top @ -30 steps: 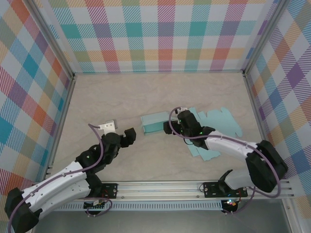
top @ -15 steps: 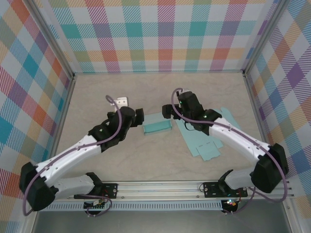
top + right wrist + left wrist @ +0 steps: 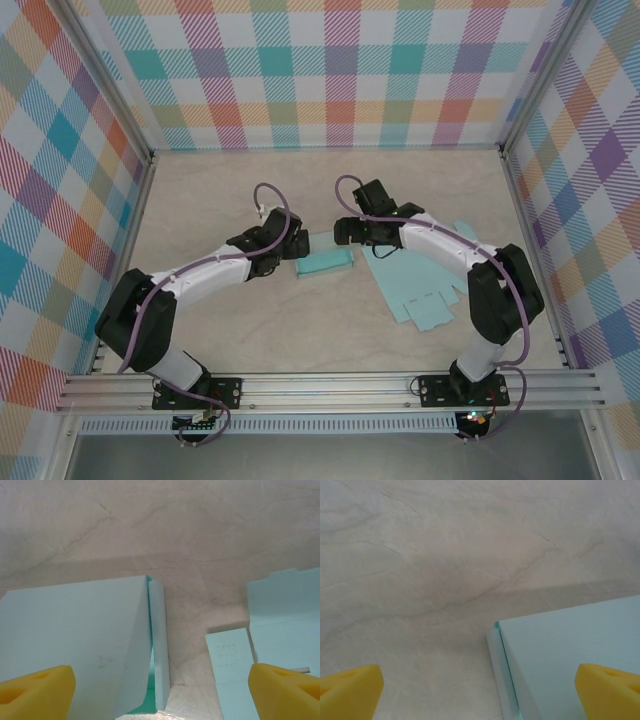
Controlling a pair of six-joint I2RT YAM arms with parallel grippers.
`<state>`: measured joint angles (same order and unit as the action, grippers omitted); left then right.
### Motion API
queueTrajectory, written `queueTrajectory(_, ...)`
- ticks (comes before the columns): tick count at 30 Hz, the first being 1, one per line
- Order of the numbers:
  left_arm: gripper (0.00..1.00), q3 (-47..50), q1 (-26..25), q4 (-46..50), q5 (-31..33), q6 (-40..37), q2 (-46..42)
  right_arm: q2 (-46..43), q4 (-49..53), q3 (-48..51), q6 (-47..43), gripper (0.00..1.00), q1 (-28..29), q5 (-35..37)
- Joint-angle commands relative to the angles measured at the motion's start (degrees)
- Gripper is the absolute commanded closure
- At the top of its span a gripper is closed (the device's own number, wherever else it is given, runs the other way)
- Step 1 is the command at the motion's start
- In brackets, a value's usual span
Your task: Fold the paper box
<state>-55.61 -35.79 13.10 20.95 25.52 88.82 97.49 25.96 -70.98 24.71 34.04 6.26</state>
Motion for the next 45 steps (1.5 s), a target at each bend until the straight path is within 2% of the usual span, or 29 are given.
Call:
queueTrajectory(1, 0.03, -1.5, 0.5, -1.9, -2.0, 1.4, 1.1, 0.5, -0.8, 1.4, 0.9, 0.11, -0.3, -3.2)
queueTrajectory(13, 0.07, 3.3, 0.6, -2.9, -1.1, 4.0, 2.1, 1.7, -3.7, 4.6, 1.8, 0.14, -0.5, -4.8)
queueTrajectory(20, 0.17, 5.7, 0.6, -4.6, -2.2, 5.5, 4.1, 3.3, -4.7, 6.0, 2.4, 0.16, -0.5, -5.4)
queueTrajectory(29, 0.32, 8.5, 0.6, -5.9, -2.8, 7.6, 6.3, 4.8, -6.8, 8.7, 3.6, 0.25, -0.5, -7.5)
queueTrajectory(36, 0.53, 9.8, 0.6, -6.1, -3.8, 8.0, 5.8, 4.8, -7.8, 10.0, 4.4, 0.28, -0.4, -9.7)
queueTrajectory(45, 0.54, 10.9, 0.5, -5.2, -6.5, 7.8, -2.5, -1.4, -6.5, 10.2, 5.0, 0.25, -0.4, -12.8)
